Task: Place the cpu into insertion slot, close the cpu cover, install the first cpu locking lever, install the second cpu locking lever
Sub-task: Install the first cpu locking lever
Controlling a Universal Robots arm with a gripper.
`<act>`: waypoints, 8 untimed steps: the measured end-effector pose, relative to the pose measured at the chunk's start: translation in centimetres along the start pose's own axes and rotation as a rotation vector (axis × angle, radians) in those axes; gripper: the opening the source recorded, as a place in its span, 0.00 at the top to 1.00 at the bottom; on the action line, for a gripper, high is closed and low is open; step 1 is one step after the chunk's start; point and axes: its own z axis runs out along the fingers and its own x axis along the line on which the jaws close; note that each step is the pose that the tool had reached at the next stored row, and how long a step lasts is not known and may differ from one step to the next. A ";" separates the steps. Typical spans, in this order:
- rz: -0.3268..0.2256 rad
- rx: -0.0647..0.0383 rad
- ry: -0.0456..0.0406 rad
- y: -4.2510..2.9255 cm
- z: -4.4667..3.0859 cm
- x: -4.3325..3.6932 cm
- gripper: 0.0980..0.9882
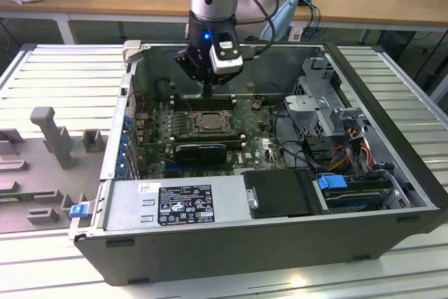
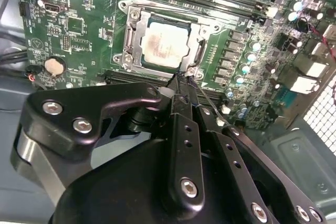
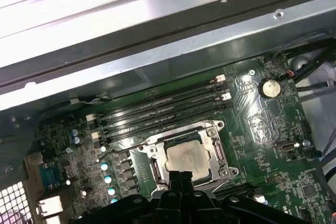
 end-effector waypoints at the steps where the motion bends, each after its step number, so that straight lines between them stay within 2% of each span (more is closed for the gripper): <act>1: -0.014 0.000 0.0006 0.00 0.00 0.00 0.99; 3: -0.037 0.001 0.0017 0.00 0.01 0.01 0.99; 4: -0.092 0.002 0.0042 0.00 0.02 0.01 0.99; 8: -0.198 0.005 0.0090 -0.01 0.05 0.01 0.99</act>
